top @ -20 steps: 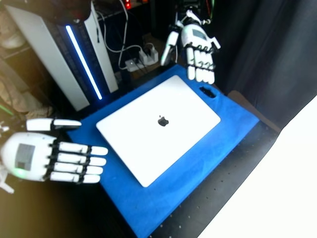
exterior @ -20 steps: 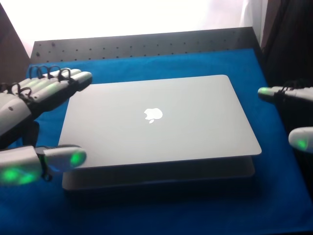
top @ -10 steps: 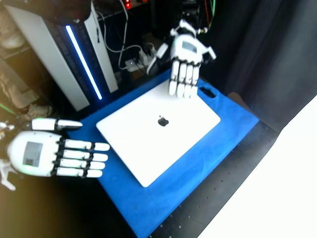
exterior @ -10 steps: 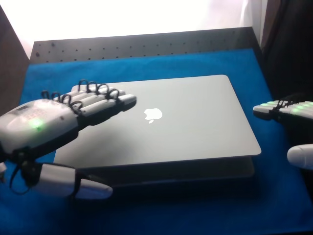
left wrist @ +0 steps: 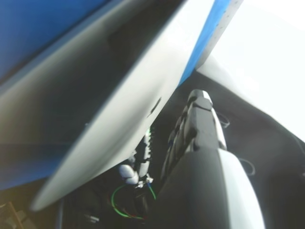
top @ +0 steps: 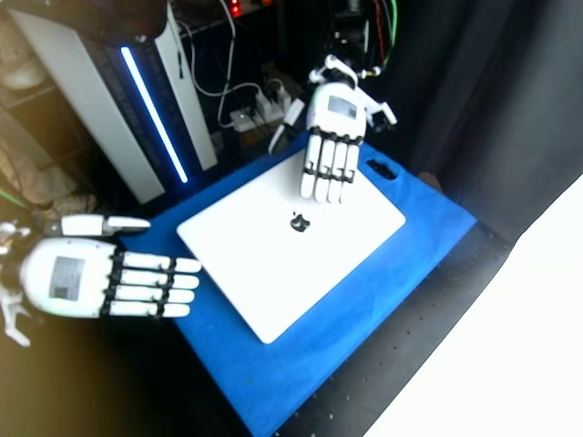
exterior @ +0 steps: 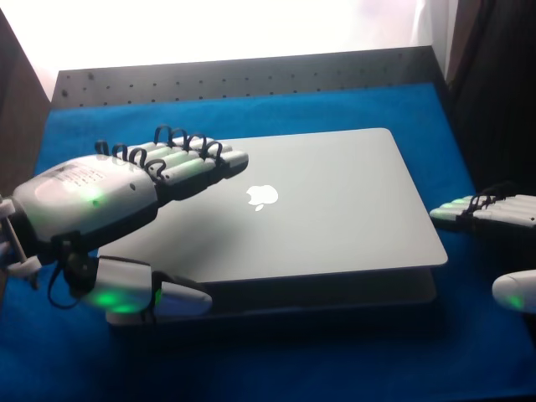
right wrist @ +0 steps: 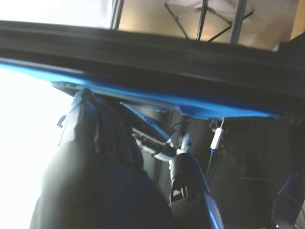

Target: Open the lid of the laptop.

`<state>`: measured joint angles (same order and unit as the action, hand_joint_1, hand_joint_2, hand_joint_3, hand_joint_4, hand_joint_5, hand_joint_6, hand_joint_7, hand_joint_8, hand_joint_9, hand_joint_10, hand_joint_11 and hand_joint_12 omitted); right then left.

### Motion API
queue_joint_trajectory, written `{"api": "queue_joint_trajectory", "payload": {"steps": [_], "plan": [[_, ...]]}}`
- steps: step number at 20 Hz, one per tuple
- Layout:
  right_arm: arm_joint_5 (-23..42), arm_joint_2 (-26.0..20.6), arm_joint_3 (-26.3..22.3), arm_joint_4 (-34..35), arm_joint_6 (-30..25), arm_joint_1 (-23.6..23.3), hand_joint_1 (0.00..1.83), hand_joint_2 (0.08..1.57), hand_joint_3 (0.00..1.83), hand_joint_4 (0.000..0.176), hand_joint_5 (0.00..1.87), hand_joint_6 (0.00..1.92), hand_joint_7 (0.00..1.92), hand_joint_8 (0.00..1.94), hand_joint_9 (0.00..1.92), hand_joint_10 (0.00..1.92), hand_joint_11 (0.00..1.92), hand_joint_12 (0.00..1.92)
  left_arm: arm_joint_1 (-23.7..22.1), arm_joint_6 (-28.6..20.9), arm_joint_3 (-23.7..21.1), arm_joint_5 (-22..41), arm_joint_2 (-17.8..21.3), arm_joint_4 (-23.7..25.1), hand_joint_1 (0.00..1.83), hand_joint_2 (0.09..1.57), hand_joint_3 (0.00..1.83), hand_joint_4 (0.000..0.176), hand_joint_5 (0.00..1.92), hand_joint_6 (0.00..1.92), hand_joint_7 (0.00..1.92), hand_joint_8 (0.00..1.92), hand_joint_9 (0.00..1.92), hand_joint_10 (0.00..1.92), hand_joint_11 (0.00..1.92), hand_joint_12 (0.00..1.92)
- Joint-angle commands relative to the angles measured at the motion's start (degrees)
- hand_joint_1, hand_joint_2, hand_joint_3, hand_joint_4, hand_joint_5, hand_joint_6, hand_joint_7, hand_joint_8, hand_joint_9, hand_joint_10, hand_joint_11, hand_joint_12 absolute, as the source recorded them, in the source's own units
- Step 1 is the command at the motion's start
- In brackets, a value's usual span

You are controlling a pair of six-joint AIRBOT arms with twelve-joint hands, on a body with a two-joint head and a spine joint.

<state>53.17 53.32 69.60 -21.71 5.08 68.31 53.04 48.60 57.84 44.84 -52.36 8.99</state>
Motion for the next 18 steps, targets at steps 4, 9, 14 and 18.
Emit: {"api": "queue_joint_trajectory", "payload": {"steps": [4, 9, 14, 18], "plan": [[4.3, -0.1, -0.3, 0.4, -0.8, -0.6, 0.0, 1.43, 0.02, 0.0, 0.0, 0.0, 0.0, 0.0, 0.0, 0.0, 0.0, 0.0, -1.1, 0.0, 0.3, 7.0, -0.4, -1.0, 0.65, 1.02, 0.01, 0.0, 0.0, 0.0, 0.0, 0.0, 0.0, 0.0, 0.0, 0.0], [4.3, 0.0, -0.3, -2.2, -2.3, -1.4, 0.0, 1.44, 0.02, 0.0, 0.0, 0.0, 0.0, 0.0, 0.0, 0.0, 0.0, 0.0, -1.1, 0.2, 0.3, 7.5, -0.6, -1.5, 0.7, 1.0, 0.0, 0.0, 0.0, 0.0, 0.0, 0.0, 0.0, 0.0, 0.0, 0.0], [3.3, 0.0, -0.7, -7.5, -3.1, -4.1, 0.0, 1.47, 0.02, 0.0, 0.0, 0.0, 0.0, 0.0, 0.0, 0.0, 0.0, 0.0, -1.1, 0.2, 0.1, 7.4, -0.6, -1.5, 0.73, 0.99, 0.0, 0.0, 0.0, 0.0, 0.0, 0.0, 0.0, 0.0, 0.0, 0.0], [-0.1, -0.2, -0.7, -12.8, -3.1, -7.0, 0.0, 1.45, 0.0, 0.0, 0.0, 0.0, 0.0, 0.0, 0.0, 0.0, 0.0, 0.0, -1.1, 0.2, -0.3, 7.3, 0.0, -1.5, 0.69, 1.03, 0.01, 0.0, 0.0, 0.0, 0.0, 0.0, 0.0, 0.0, 0.0, 0.0]]}}
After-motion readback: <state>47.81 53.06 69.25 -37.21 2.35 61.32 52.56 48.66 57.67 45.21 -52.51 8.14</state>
